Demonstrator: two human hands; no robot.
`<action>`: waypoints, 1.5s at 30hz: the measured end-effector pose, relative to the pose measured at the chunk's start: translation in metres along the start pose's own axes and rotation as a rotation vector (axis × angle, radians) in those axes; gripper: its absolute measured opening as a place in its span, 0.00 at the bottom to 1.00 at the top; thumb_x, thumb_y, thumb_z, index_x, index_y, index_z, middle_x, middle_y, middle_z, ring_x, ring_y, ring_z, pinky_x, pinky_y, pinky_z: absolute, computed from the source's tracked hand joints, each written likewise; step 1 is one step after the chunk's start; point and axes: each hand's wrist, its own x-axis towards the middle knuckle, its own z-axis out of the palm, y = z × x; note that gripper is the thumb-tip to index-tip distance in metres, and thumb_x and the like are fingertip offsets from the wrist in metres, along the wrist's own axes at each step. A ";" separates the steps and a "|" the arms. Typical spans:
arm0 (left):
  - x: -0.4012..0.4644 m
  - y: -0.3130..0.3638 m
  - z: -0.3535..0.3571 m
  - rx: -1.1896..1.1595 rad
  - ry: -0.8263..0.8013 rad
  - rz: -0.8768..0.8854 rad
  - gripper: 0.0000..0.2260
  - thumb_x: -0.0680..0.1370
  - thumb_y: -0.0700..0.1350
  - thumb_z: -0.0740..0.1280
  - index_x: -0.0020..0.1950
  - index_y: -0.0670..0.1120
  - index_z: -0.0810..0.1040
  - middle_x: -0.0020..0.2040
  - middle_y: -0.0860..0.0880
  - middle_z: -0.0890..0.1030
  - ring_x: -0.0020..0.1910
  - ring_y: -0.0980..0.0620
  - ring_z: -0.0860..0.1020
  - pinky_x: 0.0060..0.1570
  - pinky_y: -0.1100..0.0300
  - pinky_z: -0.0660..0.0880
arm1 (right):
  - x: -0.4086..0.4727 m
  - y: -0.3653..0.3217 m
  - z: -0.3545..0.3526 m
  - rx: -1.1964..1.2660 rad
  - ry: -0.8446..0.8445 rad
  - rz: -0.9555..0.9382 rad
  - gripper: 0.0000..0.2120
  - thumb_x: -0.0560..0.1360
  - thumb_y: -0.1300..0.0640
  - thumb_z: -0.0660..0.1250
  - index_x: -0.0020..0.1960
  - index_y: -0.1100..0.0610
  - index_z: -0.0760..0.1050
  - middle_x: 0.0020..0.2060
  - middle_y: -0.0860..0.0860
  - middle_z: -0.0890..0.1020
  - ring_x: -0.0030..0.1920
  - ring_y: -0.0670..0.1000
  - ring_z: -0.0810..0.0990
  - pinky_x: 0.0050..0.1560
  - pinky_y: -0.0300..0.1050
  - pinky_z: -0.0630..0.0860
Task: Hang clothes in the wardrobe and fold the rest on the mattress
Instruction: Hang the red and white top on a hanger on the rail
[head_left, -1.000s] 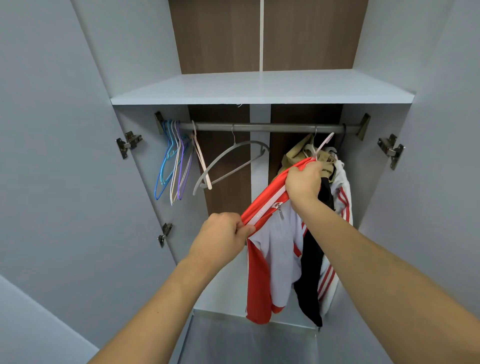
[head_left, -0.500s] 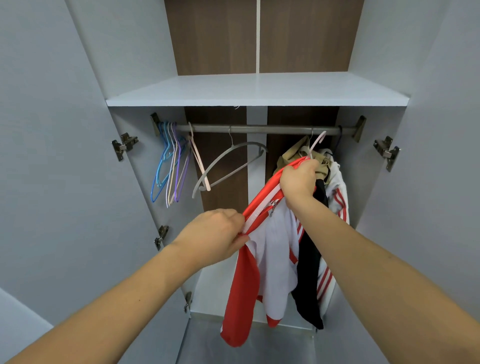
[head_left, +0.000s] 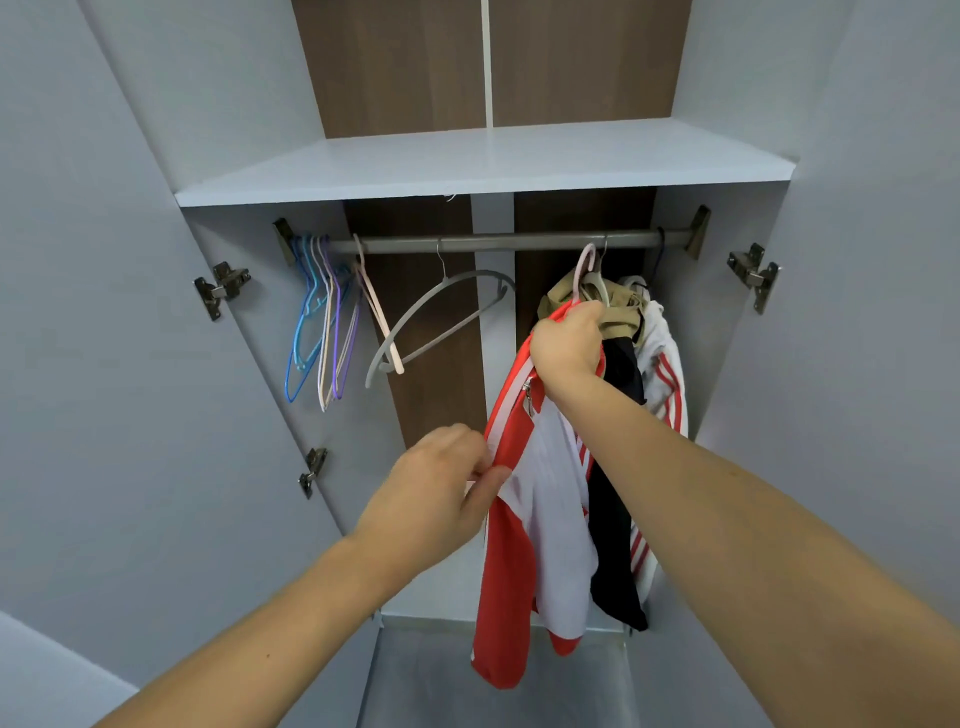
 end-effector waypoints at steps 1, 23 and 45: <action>0.002 0.000 -0.001 -0.039 0.000 -0.051 0.12 0.77 0.48 0.71 0.38 0.51 0.70 0.36 0.55 0.72 0.34 0.57 0.69 0.35 0.64 0.68 | 0.000 -0.001 0.000 0.010 0.001 0.009 0.11 0.80 0.63 0.60 0.61 0.61 0.64 0.42 0.55 0.74 0.40 0.52 0.77 0.38 0.44 0.74; 0.051 -0.006 -0.040 -0.089 0.033 -0.052 0.09 0.82 0.46 0.61 0.43 0.47 0.69 0.38 0.54 0.70 0.38 0.57 0.69 0.39 0.61 0.65 | -0.004 -0.001 -0.004 0.128 -0.560 0.107 0.04 0.77 0.62 0.59 0.49 0.58 0.73 0.38 0.56 0.73 0.37 0.53 0.73 0.28 0.41 0.71; 0.042 -0.033 -0.045 0.145 -0.091 0.154 0.15 0.83 0.50 0.56 0.45 0.41 0.74 0.41 0.46 0.74 0.40 0.49 0.70 0.42 0.51 0.74 | -0.003 0.017 -0.007 -0.369 -0.903 -0.299 0.16 0.67 0.40 0.76 0.44 0.48 0.74 0.60 0.52 0.67 0.54 0.53 0.78 0.56 0.46 0.79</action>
